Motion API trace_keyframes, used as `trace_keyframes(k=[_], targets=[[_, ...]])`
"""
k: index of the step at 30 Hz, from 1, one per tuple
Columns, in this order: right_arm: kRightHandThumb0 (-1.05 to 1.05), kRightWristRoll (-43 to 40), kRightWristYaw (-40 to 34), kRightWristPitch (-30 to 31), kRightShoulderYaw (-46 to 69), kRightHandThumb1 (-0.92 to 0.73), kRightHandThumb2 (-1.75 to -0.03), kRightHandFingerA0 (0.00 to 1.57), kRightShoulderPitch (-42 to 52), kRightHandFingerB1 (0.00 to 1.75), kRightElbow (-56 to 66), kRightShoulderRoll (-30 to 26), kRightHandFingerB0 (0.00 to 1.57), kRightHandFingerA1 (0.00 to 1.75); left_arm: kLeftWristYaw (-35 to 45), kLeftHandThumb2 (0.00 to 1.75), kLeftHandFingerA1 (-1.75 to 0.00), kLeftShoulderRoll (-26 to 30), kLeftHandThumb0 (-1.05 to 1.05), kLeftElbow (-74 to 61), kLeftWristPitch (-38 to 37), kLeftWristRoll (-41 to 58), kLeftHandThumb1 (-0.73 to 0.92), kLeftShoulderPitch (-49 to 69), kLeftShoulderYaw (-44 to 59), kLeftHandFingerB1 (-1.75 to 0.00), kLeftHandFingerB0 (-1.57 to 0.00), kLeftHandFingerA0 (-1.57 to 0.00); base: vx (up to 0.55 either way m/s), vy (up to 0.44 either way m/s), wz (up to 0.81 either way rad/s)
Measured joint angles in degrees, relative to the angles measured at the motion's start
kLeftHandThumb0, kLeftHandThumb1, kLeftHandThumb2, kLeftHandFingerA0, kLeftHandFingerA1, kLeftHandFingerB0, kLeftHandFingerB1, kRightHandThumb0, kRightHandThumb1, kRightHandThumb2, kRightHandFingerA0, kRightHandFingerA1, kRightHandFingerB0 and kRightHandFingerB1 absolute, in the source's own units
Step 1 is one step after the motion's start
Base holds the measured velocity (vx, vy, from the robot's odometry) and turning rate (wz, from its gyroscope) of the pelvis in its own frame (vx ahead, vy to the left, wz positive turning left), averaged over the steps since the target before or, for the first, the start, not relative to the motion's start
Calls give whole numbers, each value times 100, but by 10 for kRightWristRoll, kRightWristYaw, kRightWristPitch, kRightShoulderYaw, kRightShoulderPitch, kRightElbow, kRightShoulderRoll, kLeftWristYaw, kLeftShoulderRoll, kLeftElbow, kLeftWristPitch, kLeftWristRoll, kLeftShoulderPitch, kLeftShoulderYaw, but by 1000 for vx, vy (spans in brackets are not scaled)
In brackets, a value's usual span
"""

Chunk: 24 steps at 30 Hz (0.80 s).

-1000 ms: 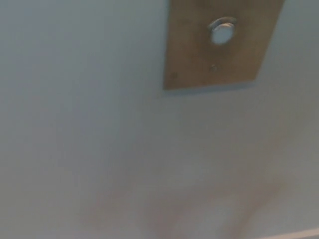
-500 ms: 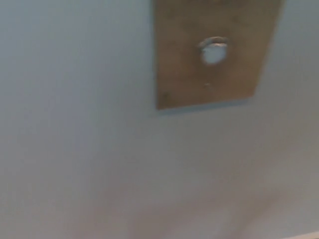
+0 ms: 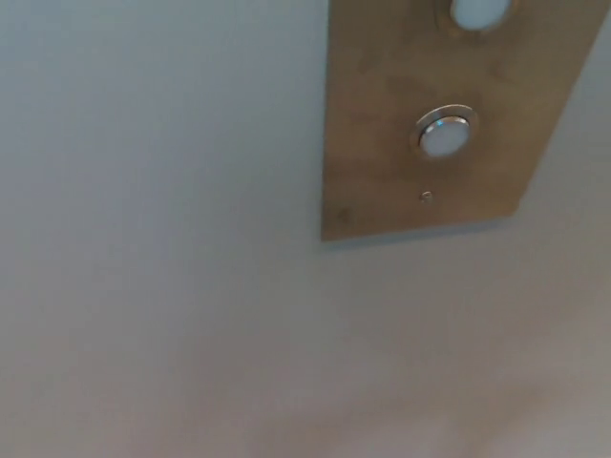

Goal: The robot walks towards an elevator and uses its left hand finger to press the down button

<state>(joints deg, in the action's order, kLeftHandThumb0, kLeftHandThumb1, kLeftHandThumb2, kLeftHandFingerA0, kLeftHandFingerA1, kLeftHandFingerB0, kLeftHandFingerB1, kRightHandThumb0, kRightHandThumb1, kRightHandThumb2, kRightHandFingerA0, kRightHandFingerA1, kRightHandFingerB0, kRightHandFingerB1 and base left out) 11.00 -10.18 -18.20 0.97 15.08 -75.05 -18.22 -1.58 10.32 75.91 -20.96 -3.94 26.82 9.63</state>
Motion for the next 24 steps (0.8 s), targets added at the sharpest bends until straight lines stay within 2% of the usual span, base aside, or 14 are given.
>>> trace_keyframes(k=[9,12,13,16,17,18,19,20,21,22,23,24], targets=[[-39,-1,-1,0,2,-55,-57,58,-2,36,1,-1,47,44,0,55,-55,0,-31,0,0,-1,51,3,-2,-46,-61,-62,0,0,0],[-39,-1,0,0,1,-55,-57,57,-2,35,1,-1,47,44,0,55,-59,0,-32,0,0,-1,52,1,-3,-46,-60,-62,0,0,0],[-38,0,0,0,0,-55,-57,57,-3,35,2,-1,48,44,0,54,-56,0,-35,0,0,-1,48,0,-2,-44,-59,-56,0,0,0],[-39,0,0,0,-2,-54,-57,59,-4,36,2,-1,47,46,0,54,-53,0,-39,-2,0,1,47,0,4,-44,-57,-60,0,0,0],[-49,0,0,0,-2,-46,-78,56,-4,48,2,-1,42,57,0,55,-54,1,-36,-3,-1,2,48,0,5,-45,-57,-63,0,0,0],[-49,0,0,0,-3,-46,-78,56,-5,48,1,-1,42,57,0,55,-54,3,-36,-7,-6,2,48,0,6,-45,-57,-63,0,0,0],[-47,0,0,0,-4,-45,-78,55,-6,49,1,-1,43,58,0,70,-59,6,-39,-13,-13,2,37,-1,4,-55,-54,-56,0,0,0],[-47,0,0,0,-4,-45,-78,55,-7,49,1,-1,43,58,-1,70,-59,9,-39,-17,-18,1,37,-1,4,-55,-54,-56,0,0,0],[-40,0,0,0,-4,-56,-57,57,-10,36,2,-1,48,46,-4,55,-48,14,-46,-26,-26,0,47,-2,2,-39,-59,-53,0,0,0],[-40,0,0,0,-4,-56,-57,57,-12,36,2,-1,48,46,-10,55,-48,18,-46,-38,-38,-2,47,-2,-1,-39,-59,-53,0,0,0],[-40,0,0,0,-4,-56,-57,59,-13,36,2,-1,49,47,-12,74,-61,19,-51,-45,-42,-4,37,-2,-2,-51,-51,-61,0,0,0],[-40,0,0,0,-4,-56,-57,59,-14,36,3,-1,49,47,-18,74,-61,24,-51,-68,-52,-9,37,1,-8,-51,-51,-61,0,0,0]])
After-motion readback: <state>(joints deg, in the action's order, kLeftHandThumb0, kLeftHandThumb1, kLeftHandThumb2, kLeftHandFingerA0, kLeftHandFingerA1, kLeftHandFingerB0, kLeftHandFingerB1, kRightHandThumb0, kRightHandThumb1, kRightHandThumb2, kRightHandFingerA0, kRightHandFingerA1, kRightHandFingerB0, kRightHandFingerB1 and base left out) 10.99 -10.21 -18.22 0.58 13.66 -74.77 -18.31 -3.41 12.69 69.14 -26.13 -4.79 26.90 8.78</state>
